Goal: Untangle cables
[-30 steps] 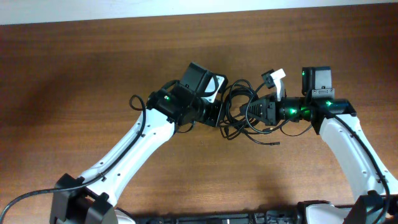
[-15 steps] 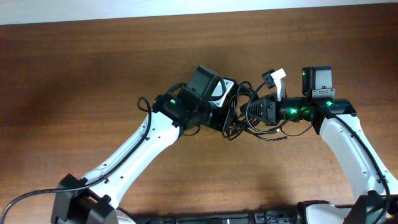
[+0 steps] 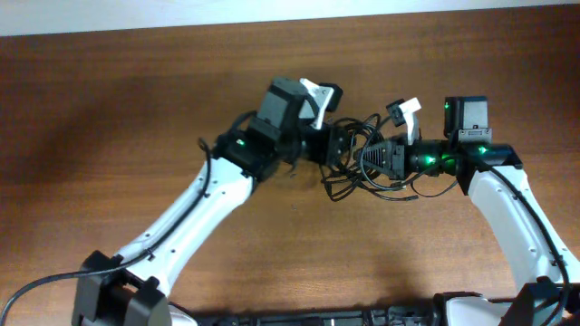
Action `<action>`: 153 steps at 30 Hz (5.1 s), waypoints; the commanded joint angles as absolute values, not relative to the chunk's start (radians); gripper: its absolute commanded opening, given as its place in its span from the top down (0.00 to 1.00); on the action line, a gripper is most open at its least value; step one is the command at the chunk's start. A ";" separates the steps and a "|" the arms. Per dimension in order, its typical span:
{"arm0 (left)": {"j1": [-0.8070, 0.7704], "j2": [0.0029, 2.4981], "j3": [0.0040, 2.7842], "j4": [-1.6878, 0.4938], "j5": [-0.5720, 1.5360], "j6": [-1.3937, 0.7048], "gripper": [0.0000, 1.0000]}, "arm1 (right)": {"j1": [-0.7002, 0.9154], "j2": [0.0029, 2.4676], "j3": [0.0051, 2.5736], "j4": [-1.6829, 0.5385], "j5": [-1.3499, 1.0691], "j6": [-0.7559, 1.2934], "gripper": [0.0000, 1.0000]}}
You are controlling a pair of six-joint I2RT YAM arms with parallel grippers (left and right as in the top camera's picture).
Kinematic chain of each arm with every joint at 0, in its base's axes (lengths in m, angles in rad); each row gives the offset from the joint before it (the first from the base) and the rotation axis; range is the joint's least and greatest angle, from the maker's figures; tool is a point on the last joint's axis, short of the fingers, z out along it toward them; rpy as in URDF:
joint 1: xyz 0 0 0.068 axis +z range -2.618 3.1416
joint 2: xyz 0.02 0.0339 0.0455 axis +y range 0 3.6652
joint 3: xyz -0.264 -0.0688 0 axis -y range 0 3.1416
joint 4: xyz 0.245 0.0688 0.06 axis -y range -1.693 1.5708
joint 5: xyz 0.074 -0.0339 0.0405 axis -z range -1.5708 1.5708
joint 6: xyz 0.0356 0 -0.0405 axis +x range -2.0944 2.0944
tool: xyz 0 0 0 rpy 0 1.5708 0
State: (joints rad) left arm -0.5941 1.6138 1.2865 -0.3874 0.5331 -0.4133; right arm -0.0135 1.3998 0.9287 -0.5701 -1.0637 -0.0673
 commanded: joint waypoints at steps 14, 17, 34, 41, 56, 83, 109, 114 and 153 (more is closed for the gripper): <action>-0.530 1.444 1.309 -0.763 0.304 -0.273 0.71 | 0.005 1.405 0.936 -0.571 -0.982 -0.004 0.96; -0.619 1.458 1.309 -0.743 0.253 -0.273 0.71 | 0.005 1.405 0.936 -0.571 -0.982 0.006 0.96; -0.681 1.694 1.309 -0.561 0.189 -0.275 0.86 | 0.005 1.405 0.936 -0.587 -0.983 0.009 0.96; -0.682 1.700 1.309 -0.550 0.168 -0.275 0.86 | 0.005 1.405 0.936 -0.598 -0.987 0.010 0.96; -0.447 1.442 1.351 -0.429 0.152 -0.329 1.00 | 0.006 1.405 0.936 -0.617 -0.990 0.009 0.96; -0.360 1.442 1.341 -0.317 -0.026 -0.522 1.00 | 0.136 1.405 0.935 -0.613 -1.032 -0.022 0.96; -0.542 1.459 1.221 -0.690 0.218 -0.387 0.33 | 0.135 1.405 0.935 -0.531 -0.680 0.173 0.04; -0.542 1.459 1.221 -0.678 0.212 -0.388 0.28 | 0.136 1.405 0.935 -0.569 -0.477 0.348 0.01; -0.543 1.459 0.722 -0.531 0.073 -0.990 0.98 | -0.115 1.405 0.934 -0.812 -0.512 0.461 0.01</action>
